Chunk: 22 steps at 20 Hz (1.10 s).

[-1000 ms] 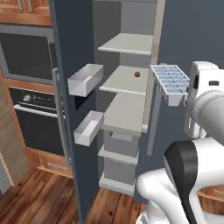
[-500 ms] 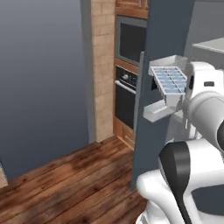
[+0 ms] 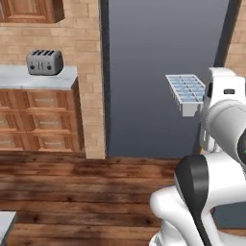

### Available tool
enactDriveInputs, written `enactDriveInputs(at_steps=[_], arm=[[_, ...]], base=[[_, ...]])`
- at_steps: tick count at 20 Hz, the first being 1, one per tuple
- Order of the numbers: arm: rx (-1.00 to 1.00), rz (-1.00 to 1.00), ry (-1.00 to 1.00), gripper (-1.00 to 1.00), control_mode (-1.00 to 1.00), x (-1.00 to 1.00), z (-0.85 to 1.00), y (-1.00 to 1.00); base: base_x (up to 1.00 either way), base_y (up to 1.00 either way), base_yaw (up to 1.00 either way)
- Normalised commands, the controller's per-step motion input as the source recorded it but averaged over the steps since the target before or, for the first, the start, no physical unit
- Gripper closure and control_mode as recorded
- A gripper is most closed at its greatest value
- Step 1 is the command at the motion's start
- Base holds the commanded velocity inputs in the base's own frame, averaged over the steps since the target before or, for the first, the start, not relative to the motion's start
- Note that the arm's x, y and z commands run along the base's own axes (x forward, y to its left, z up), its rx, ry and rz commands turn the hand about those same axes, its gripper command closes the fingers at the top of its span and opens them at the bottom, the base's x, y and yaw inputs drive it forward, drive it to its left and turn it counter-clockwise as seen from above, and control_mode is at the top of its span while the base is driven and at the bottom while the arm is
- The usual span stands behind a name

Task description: Open the freezer door, pick up the ice cube tray from the freezer, and place it on the dining counter.

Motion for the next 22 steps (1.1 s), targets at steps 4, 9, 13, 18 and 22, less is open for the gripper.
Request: enactDriveInputs(at_steps=[4, 9, 13, 18, 22], arm=[[0.0, 0.0, 0.0, 1.0, 1.0, 0.0, 0.0, 0.0], [0.0, 0.0, 0.0, 1.0, 1.0, 0.0, 0.0, 0.0], [0.0, 0.0, 0.0, 1.0, 1.0, 0.0, 0.0, 0.0], [0.0, 0.0, 0.0, 1.0, 1.0, 0.0, 0.0, 0.0], [0.0, 0.0, 0.0, 1.0, 1.0, 0.0, 0.0, 0.0]], base=[[-0.12, 0.0, 1.0], [-0.14, 0.0, 1.0], [-0.18, 0.08, 1.0], [-0.18, 0.32, 1.0], [-0.29, 0.64, 0.96]])
